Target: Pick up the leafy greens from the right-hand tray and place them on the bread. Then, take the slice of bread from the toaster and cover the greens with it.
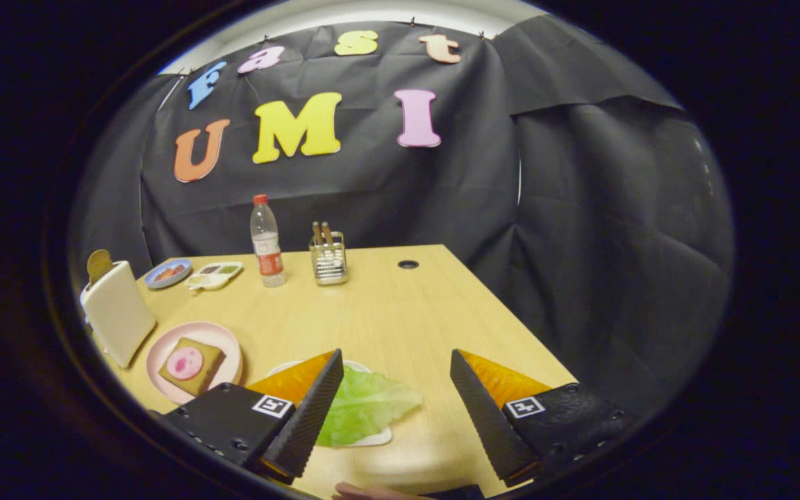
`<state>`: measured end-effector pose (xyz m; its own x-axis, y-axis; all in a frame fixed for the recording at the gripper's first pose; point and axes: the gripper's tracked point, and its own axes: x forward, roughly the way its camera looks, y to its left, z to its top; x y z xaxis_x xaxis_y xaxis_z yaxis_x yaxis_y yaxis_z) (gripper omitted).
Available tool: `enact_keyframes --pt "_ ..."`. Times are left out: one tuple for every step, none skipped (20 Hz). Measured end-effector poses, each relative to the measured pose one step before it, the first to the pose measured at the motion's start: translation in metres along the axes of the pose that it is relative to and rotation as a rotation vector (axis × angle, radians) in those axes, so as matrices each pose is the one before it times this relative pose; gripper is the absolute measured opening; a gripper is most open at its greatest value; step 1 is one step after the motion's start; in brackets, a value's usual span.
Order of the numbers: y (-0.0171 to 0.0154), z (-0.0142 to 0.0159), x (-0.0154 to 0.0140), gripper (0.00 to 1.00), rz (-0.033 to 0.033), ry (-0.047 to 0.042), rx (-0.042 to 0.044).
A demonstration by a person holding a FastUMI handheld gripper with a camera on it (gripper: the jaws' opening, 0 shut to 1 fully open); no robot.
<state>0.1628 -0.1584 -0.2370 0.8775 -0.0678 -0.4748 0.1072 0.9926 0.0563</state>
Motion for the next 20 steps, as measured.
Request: enact_keyframes --pt "-0.00122 -0.00573 0.00712 0.95 0.01221 0.02783 0.01257" --pt "0.00027 -0.00514 0.00578 0.95 0.01378 0.02211 0.01711" --pt "0.00215 -0.00525 0.00665 0.95 0.02299 0.02154 0.01138" --pt "0.0015 -0.00534 0.00574 0.95 0.01507 0.01925 0.0161" --pt "-0.00138 -0.00783 0.00765 0.96 0.00435 0.03262 0.0137" --pt "-0.00318 -0.00698 0.00579 0.96 -0.00341 0.02986 0.00794" --pt "-0.00304 -0.00542 0.00394 0.96 -0.00742 0.02076 0.00477" --pt "-0.00139 -0.00184 -0.00009 0.96 0.00056 0.02976 0.01279" --pt "0.00187 -0.00181 0.0039 0.96 -0.00309 0.0018 0.00444" --pt "-0.00324 0.00051 0.00143 0.96 -0.01076 0.00255 -0.00526" --pt "-0.0011 -0.0034 0.00017 0.96 -0.01553 0.01893 -0.01692" --pt "0.00245 -0.00286 0.00165 0.95 -0.00654 0.01253 -0.01799" --pt "0.00167 -0.00003 0.0001 0.95 -0.00467 0.00709 -0.02042" --pt "-0.00044 -0.0015 0.00079 0.94 -0.01098 0.00965 -0.01673" --pt "-0.00099 -0.00193 0.00157 0.94 -0.01543 0.01272 -0.00962" --pt "0.00125 -0.00104 0.00058 0.93 -0.00159 0.01285 0.0001" --pt "0.00163 0.00017 0.00036 0.91 -0.00343 0.00271 0.00555" --pt "0.00295 0.00188 -0.00166 0.81 0.00317 -0.00224 0.00384" --pt "0.00229 -0.00124 0.00218 0.71 -0.00182 -0.00049 -0.0049" --pt "0.00002 0.00266 -0.00283 0.61 -0.0092 -0.01354 -0.00613"
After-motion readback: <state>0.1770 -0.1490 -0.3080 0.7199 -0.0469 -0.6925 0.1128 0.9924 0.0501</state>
